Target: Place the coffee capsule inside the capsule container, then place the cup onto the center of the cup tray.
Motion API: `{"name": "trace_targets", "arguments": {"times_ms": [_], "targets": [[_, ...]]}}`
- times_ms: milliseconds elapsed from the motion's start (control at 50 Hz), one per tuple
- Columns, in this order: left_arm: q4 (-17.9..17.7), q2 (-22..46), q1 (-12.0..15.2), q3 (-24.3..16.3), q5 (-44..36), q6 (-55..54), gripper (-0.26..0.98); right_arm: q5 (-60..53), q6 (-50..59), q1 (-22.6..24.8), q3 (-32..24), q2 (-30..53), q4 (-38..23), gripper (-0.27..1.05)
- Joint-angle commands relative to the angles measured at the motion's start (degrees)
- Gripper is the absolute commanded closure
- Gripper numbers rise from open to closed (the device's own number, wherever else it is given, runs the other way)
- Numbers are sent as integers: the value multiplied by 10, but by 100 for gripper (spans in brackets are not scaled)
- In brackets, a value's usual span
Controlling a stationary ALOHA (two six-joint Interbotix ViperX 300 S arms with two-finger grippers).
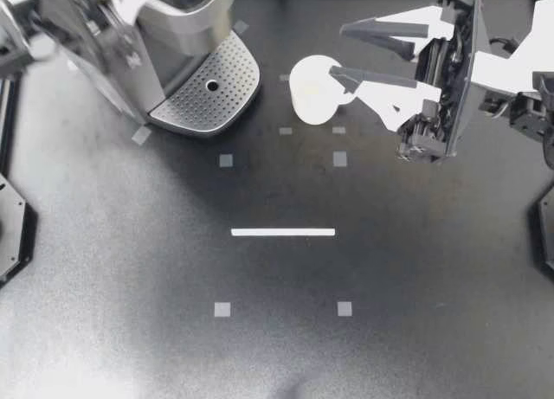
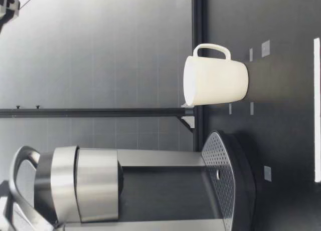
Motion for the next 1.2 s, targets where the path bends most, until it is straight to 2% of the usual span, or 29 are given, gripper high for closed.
{"name": "trace_targets", "arguments": {"times_ms": [0, 440, 600, 740, 960, 1060, 1180], "targets": [[-4, 5, -16, -16, 9, -2, 61, -7, 0, 5, -6, -11, -1, 22], [-26, 38, -26, -11, 22, -4, 61, -6, 1, 14, 11, -25, -2, 22], [-25, 37, -29, -33, 22, 11, 61, 4, 0, 14, 11, -33, 0, 22], [-26, 26, -29, -60, 25, 41, 61, 56, -1, 6, 5, -44, 0, 22], [-31, 21, -32, -93, 153, 120, 61, 164, -2, -11, -6, -66, 0, 22], [-76, 18, -40, -110, 205, 195, 61, 207, -2, -18, -14, -75, 0, 22], [-177, 18, -59, -144, 295, 338, 61, 287, -2, -52, -33, -78, 0, 22]]}}
